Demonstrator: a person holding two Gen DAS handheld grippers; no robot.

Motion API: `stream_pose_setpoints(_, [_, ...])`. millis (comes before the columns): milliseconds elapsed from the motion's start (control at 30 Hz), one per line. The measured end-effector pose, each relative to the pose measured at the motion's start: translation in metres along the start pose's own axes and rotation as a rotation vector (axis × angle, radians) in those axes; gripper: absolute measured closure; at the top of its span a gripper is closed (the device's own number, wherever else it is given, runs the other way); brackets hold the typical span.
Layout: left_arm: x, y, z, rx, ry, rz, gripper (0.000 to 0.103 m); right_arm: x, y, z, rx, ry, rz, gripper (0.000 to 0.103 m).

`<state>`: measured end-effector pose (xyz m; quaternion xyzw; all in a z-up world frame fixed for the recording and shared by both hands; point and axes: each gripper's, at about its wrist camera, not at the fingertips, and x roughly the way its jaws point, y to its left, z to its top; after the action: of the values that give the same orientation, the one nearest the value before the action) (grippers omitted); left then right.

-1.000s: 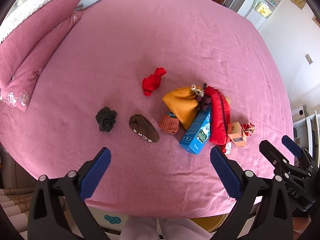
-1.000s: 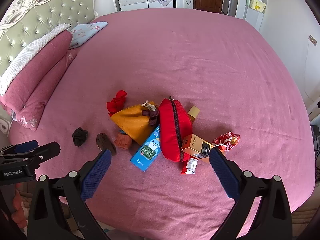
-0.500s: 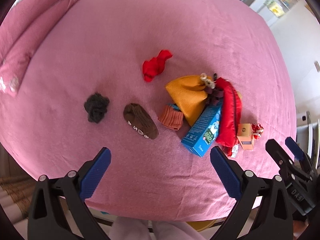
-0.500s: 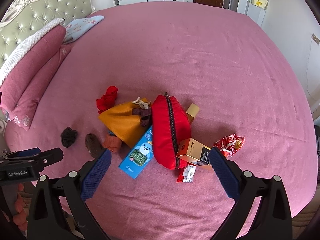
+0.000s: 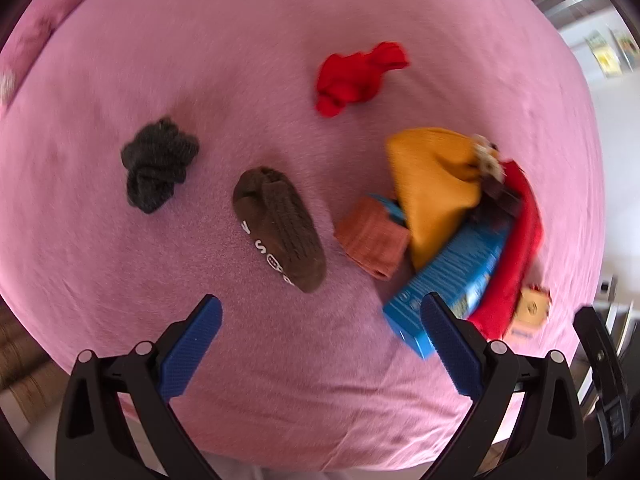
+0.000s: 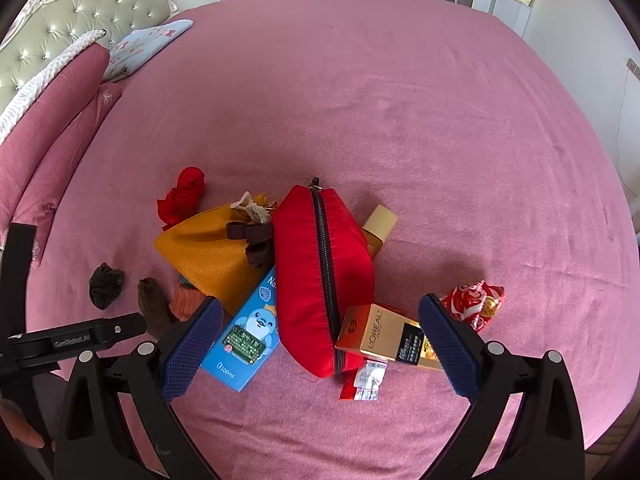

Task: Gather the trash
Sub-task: 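Close the left tool on the brown sock and lift it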

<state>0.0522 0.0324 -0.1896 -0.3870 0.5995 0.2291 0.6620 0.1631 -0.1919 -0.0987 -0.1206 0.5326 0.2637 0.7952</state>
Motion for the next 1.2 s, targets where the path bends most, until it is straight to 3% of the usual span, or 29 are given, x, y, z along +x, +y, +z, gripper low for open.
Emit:
stream_pose_setpoints(433, [0.055, 0.029, 0.033, -0.191, 0.04, 0.016, 0.007, 0.033, -0.008, 0.012, 0.011, 0.02, 0.023, 0.008])
stream_pose_setpoints(467, [0.059, 0.03, 0.035, -0.2, 0.04, 0.01, 0.013, 0.034, -0.008, 0.013, 0.017, 0.024, 0.034, 0.008])
stream_pose_setpoints(567, [0.071, 0.035, 0.041, -0.213, 0.059, 0.007, 0.044, 0.04, -0.009, 0.018, 0.032, 0.027, 0.056, 0.008])
stream_pose_setpoints(667, [0.078, 0.044, 0.043, -0.23, 0.051, 0.019, 0.054, 0.045, -0.008, 0.023, 0.036, 0.033, 0.066, 0.008])
stream_pose_setpoints(800, [0.071, 0.05, 0.041, -0.217, 0.029, -0.001, 0.094, 0.052, -0.007, 0.028, 0.039, 0.043, 0.073, 0.008])
stream_pose_setpoints(933, [0.06, 0.056, 0.038, -0.204, -0.002, -0.038, 0.095, 0.057, -0.01, 0.031, 0.054, 0.06, 0.087, 0.008])
stream_pose_setpoints(1200, [0.026, 0.03, 0.024, -0.101, -0.055, -0.148, 0.095, 0.068, -0.011, 0.036, 0.035, 0.066, 0.078, 0.009])
